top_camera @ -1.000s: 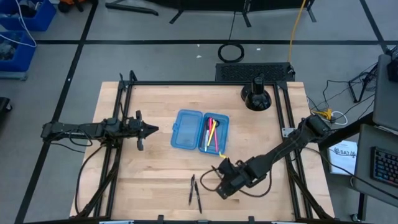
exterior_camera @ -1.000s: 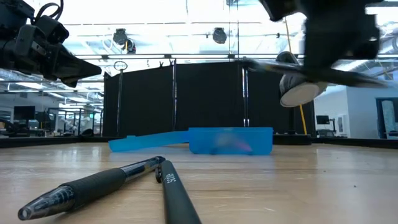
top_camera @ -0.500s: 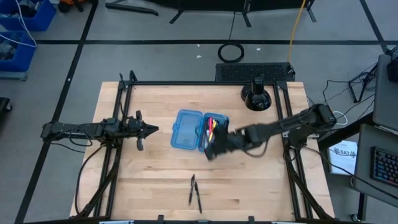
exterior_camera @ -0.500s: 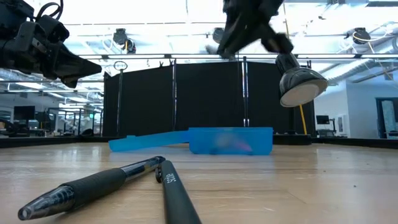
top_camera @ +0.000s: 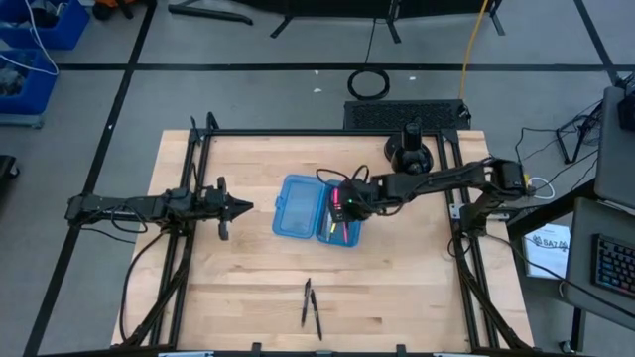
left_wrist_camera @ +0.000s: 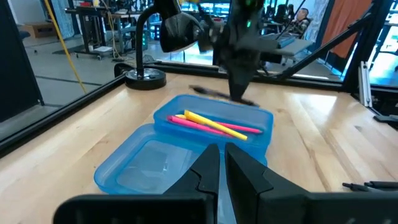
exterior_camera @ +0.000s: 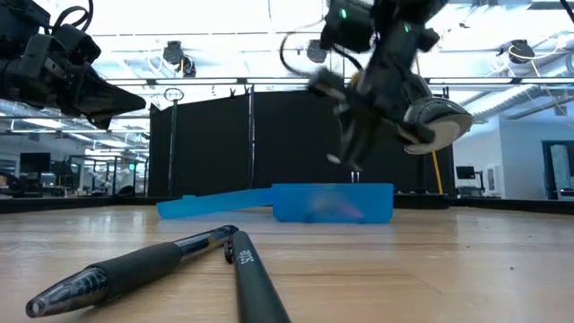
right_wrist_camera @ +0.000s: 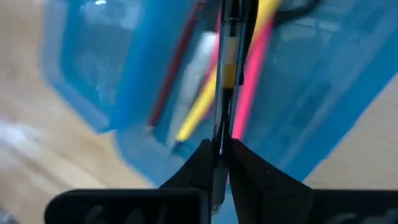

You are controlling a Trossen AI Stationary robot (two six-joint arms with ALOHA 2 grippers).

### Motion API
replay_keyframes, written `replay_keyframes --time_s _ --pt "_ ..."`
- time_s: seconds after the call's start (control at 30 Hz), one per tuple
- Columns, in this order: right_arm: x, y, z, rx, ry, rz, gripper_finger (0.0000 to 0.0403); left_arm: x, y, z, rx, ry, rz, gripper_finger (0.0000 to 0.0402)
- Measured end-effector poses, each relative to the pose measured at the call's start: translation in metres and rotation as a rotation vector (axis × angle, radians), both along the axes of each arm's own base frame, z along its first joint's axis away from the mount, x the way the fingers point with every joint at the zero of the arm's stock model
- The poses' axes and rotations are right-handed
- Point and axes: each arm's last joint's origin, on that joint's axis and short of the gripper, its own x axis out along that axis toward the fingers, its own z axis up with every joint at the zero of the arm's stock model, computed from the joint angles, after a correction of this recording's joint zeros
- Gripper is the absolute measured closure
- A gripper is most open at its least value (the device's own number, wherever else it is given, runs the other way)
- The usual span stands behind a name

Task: Pick & place school supplies into a supply box
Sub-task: Put the right transparent black pen into the supply box, then put the transparent black pen into the supply box

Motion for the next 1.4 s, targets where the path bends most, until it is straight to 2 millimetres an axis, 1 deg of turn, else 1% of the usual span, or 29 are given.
replay_keyframes --time_s 0.07,0.13,0.23,0.37,0.5,0.6,0.73,0.87,0.97,1.2,1.4 --pt "-0.004 0.000 -0.011 0.019 0.004 -0.037 0.0382 0.000 0.000 0.000 0.001 0.001 0.000 0.0371" --pt "-0.006 0.000 -0.017 0.042 -0.012 -0.057 0.0382 0.000 0.000 0.000 0.006 0.000 -0.001 0.0371" --pt "-0.013 -0.004 -0.027 0.088 0.021 -0.076 0.0382 0.000 0.000 0.002 0.007 -0.024 -0.001 0.0371" --pt "-0.017 -0.016 -0.030 0.086 0.031 -0.118 0.0382 0.000 0.000 0.004 0.006 -0.041 0.000 0.0371" --pt "-0.015 -0.027 -0.037 0.081 0.028 -0.141 0.0382 0.000 0.000 0.005 0.005 -0.048 0.000 0.0371" --pt "-0.009 -0.035 -0.043 0.075 -0.001 -0.150 0.0382 0.000 0.000 0.005 0.007 -0.048 0.000 0.0371" --pt "-0.005 -0.038 -0.061 0.121 0.033 -0.138 0.0382 0.000 0.000 0.005 0.011 -0.048 -0.001 0.0371" --pt "0.001 -0.038 -0.071 0.165 0.028 -0.110 0.0381 0.000 0.000 0.005 0.013 -0.047 -0.002 0.0371" --pt "0.002 -0.038 -0.072 0.154 0.015 -0.090 0.0365 0.000 0.000 0.005 0.012 -0.047 -0.010 0.0371" --pt "0.000 -0.038 -0.066 0.139 0.010 -0.108 0.0297 0.000 0.000 0.005 -0.004 -0.049 -0.013 0.0371" --pt "-0.003 -0.037 -0.054 0.128 -0.018 -0.099 0.0265 0.001 -0.001 0.005 -0.022 -0.049 -0.036 0.0371"
